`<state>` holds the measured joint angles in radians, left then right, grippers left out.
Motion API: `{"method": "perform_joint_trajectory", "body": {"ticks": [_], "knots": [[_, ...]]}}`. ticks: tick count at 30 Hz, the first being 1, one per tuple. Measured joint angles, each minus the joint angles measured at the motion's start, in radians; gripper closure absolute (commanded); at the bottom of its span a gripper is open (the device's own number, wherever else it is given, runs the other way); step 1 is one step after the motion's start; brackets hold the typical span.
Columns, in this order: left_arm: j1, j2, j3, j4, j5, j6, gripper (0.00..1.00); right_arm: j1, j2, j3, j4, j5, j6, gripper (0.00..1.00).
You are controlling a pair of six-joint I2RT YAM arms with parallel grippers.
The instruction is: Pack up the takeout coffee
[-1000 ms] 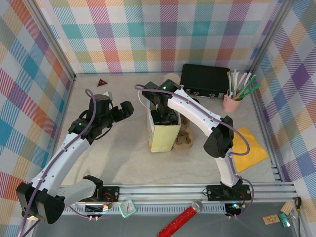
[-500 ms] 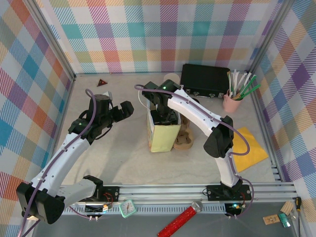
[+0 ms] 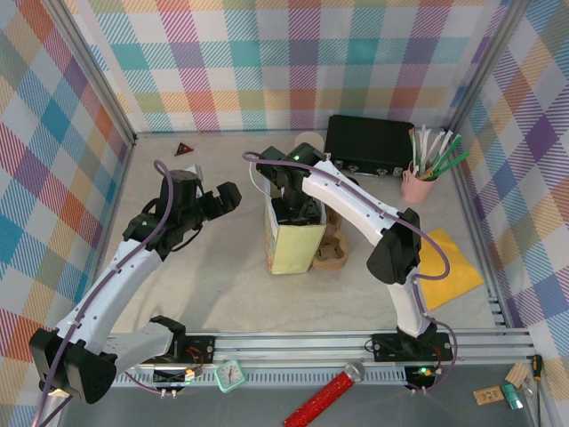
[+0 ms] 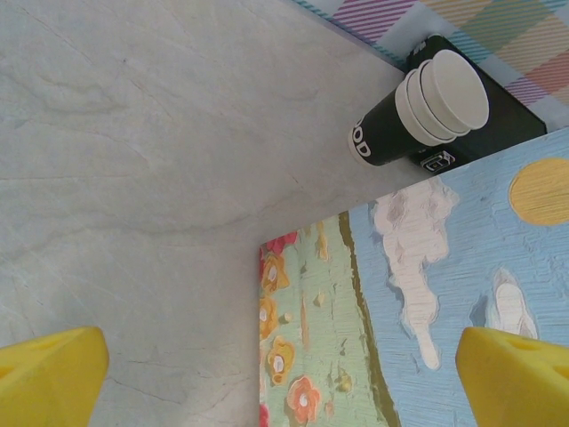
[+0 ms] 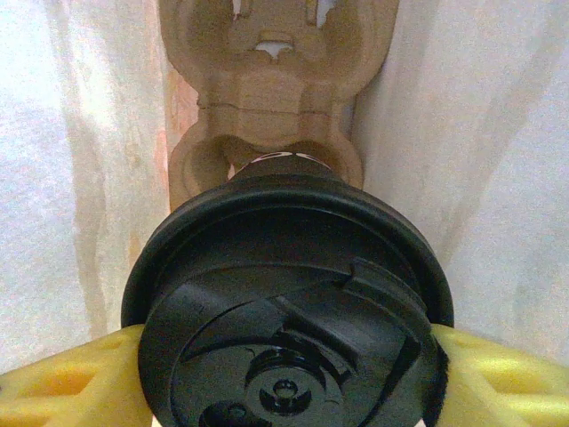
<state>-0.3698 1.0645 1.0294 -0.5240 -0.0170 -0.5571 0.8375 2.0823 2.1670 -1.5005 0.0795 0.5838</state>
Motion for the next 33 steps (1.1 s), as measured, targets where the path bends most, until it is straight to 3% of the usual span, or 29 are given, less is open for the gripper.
{"method": "perform_joint_trajectory", "body": {"ticks": [33], "knots": [[0.000, 0.003, 0.000, 0.002, 0.000, -0.003, 0.00, -0.002, 0.000, 0.000, 0.018, 0.000, -0.001, 0.33]]}}
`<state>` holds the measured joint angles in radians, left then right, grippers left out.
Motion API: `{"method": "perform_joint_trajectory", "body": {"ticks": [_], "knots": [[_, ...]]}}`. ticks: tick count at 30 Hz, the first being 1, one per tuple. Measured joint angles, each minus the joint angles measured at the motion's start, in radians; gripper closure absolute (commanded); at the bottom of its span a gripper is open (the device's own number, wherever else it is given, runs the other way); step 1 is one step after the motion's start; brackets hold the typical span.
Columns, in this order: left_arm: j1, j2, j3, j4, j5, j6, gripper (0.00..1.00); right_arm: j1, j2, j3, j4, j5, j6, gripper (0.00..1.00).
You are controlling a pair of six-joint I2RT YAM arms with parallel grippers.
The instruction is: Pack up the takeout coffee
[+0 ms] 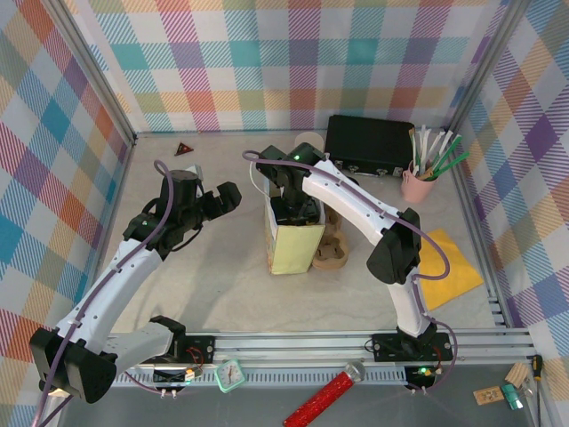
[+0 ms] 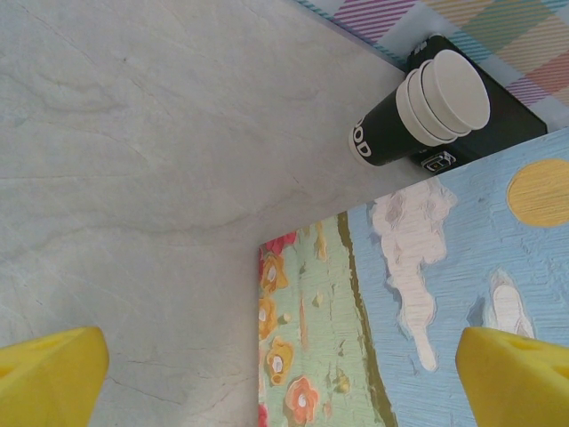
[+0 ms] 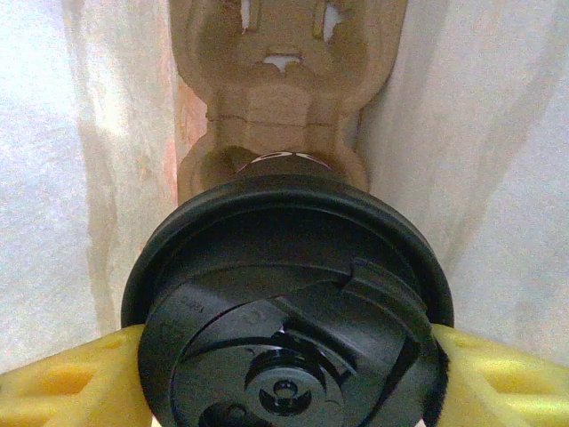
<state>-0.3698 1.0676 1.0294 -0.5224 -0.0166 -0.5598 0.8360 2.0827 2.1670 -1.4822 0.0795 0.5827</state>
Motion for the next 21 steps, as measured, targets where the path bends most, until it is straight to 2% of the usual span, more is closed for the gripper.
{"method": "perform_joint_trajectory", "body": {"ticks": [21], "knots": [[0.000, 0.004, 0.001, 0.000, 0.000, 0.000, 0.00, 0.000, 0.000, 0.000, 0.008, 0.000, -0.008, 0.33]]}}
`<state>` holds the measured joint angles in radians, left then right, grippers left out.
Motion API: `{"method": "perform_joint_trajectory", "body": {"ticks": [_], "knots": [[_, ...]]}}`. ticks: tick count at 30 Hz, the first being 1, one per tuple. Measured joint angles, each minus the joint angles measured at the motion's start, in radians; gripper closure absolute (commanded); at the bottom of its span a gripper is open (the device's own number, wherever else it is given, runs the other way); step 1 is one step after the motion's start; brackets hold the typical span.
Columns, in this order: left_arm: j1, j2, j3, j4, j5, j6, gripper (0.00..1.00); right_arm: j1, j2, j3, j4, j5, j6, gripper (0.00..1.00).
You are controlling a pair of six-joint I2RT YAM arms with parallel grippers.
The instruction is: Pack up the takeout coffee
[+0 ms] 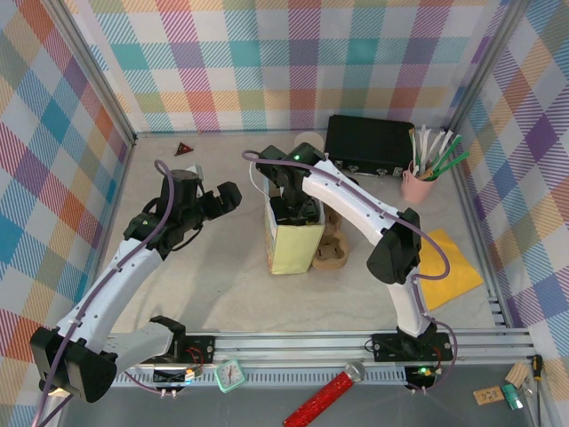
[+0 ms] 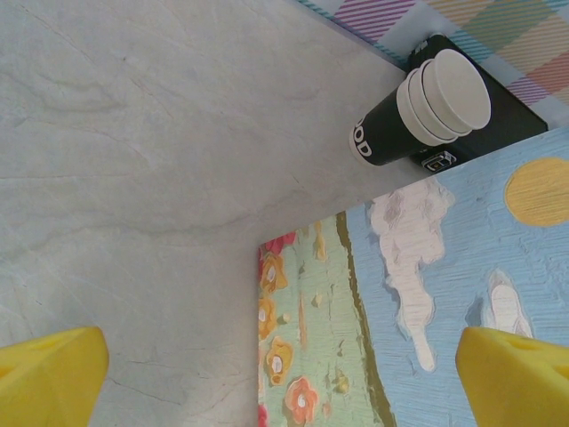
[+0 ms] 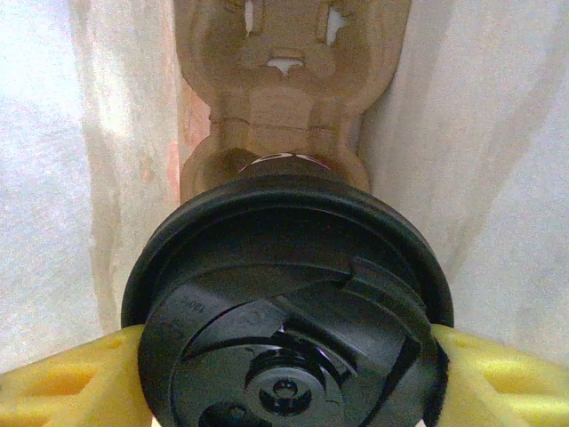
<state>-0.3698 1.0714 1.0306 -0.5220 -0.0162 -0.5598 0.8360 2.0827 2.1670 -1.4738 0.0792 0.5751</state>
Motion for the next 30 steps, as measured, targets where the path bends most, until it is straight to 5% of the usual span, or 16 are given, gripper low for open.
{"method": "perform_joint_trajectory", "body": {"ticks": [30], "knots": [[0.000, 0.001, 0.000, 0.000, 0.007, 0.000, 0.00, 0.000, 0.000, -0.029, 0.035, 0.000, -0.006, 0.33]]}}
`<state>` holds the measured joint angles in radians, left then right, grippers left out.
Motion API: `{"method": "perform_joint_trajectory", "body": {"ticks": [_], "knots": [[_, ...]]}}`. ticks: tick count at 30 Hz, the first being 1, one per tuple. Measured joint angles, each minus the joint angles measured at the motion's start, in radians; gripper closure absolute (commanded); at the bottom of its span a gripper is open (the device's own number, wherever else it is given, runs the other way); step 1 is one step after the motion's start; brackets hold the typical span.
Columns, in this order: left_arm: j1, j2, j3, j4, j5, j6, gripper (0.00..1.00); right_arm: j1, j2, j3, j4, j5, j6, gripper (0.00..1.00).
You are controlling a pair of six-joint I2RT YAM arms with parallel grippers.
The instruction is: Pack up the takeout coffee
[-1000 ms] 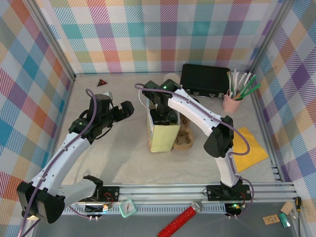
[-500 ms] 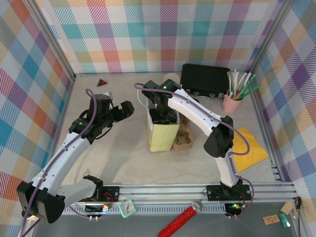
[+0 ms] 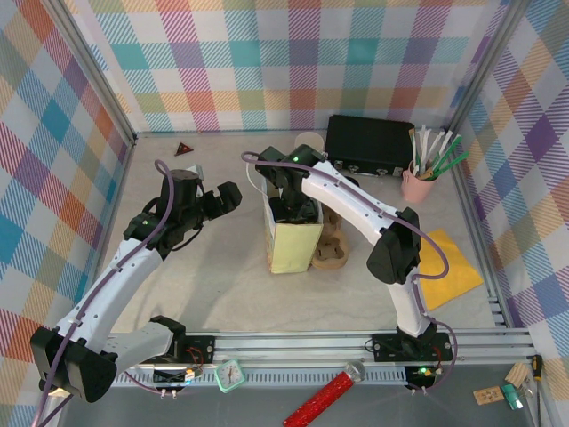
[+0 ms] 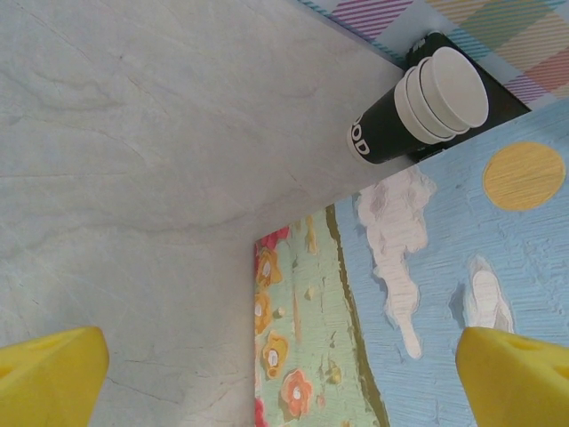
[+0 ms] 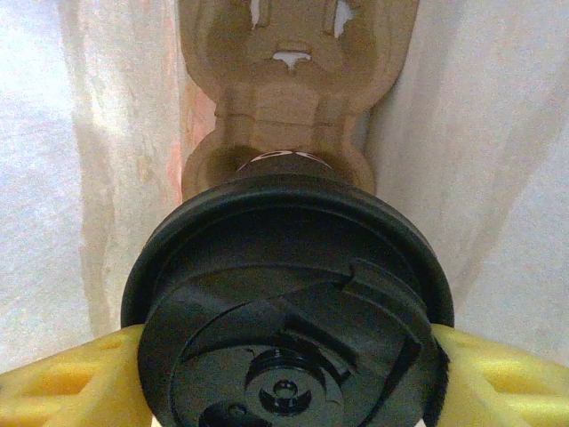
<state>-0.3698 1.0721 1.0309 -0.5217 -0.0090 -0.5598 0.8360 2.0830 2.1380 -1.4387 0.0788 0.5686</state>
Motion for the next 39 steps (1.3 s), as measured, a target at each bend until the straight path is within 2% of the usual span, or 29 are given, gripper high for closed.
{"method": "perform_joint_trajectory", "body": {"ticks": [39], "knots": [[0.000, 0.013, 0.000, 0.000, 0.000, 0.000, 0.00, -0.004, -0.017, -0.045, 0.029, -0.019, 0.003, 0.33]]}}
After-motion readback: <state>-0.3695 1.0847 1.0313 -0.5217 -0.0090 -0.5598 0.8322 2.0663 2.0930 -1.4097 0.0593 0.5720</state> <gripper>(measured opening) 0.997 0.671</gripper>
